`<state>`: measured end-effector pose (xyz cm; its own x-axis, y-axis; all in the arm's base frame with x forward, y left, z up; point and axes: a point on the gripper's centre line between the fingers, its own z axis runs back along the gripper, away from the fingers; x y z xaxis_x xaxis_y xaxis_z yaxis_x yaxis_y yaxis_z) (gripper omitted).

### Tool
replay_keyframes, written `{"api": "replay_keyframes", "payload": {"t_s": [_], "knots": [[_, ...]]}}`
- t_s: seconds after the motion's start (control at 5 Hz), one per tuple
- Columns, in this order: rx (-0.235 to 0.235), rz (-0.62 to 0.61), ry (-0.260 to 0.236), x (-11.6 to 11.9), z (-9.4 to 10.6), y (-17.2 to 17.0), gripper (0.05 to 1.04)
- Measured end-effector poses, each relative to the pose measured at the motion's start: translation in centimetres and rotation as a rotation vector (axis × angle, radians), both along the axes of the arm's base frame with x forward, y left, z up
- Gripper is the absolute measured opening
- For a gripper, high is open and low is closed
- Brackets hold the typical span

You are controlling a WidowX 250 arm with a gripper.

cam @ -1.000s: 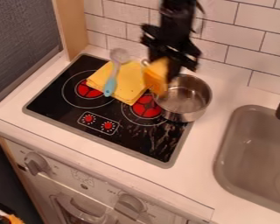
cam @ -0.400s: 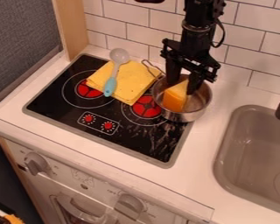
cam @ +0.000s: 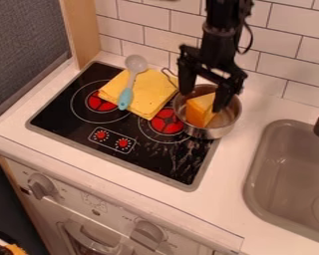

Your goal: Take the cheese and put inside the silver pot

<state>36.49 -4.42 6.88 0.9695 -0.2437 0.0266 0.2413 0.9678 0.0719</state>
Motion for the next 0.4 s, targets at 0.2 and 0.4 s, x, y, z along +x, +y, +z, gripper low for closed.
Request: {"api": "replay_keyframes", "payload": {"t_s": [0.2,0.4], "knots": [[-0.005,0.052,-0.056,-2.1,3.0,0.3,1.001],[-0.036,0.061,-0.036,-3.8,3.1,0.4,1.001]]}}
